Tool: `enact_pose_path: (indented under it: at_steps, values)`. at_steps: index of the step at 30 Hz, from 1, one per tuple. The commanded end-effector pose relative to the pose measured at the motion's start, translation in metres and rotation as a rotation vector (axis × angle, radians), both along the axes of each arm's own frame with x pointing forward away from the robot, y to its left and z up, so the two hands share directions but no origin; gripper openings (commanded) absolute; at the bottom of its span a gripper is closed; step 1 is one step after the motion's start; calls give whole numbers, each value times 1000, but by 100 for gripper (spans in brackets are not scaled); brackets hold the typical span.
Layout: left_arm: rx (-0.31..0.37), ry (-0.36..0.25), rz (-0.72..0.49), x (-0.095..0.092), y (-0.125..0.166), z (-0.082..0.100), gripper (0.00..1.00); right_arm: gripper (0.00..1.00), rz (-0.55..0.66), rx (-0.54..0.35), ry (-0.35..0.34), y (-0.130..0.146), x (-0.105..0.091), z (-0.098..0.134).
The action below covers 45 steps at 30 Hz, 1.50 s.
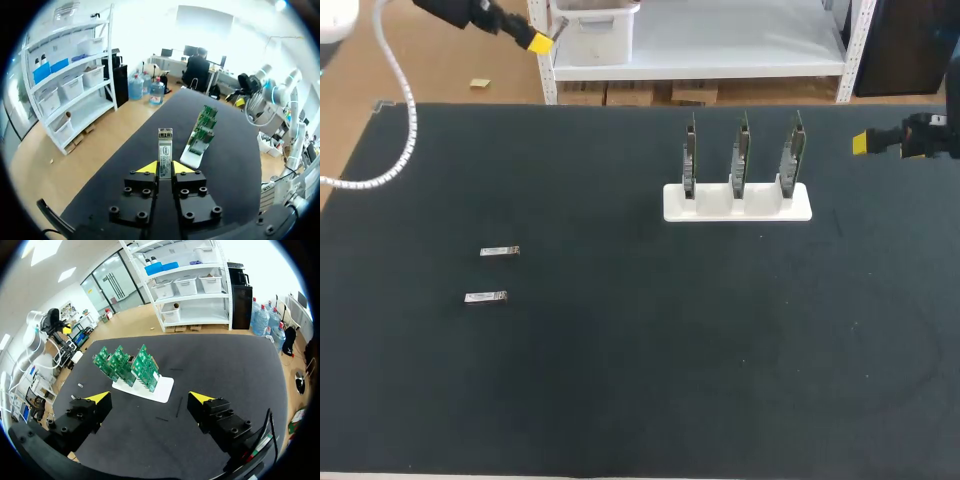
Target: Pick up the optical module with the left hand, and insert it into the network port with the right hand.
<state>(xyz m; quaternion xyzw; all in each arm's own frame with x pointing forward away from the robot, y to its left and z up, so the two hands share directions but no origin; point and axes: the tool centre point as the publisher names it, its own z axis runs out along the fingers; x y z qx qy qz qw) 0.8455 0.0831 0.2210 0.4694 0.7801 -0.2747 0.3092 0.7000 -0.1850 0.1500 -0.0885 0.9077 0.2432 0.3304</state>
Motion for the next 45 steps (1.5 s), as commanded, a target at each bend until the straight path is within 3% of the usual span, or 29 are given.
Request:
enact_pose_path:
  at_steps: [1, 11, 23, 30, 34, 45]
  values:
    - [-457, -121, -61, -16, -14, -3, 0, 100, 0, 0, 0, 0, 0, 0]
    - [-444, -185, -235, -27, -66, -5, 0, 100, 0, 0, 0, 0, 0, 0]
    - [-512, -197, -385, -41, -112, -1, 0, 100, 0, 0, 0, 0, 0, 0]
    - [-587, -182, -416, -55, -133, 1, 0, 100, 0, 0, 0, 0, 0, 0]
    - [-592, -196, -435, -60, -144, -1, 0, 100, 0, 0, 0, 0, 0, 0]
    - [-617, -207, -415, -55, -178, -11, 0, 100, 0, 0, 0, 0, 0, 0]
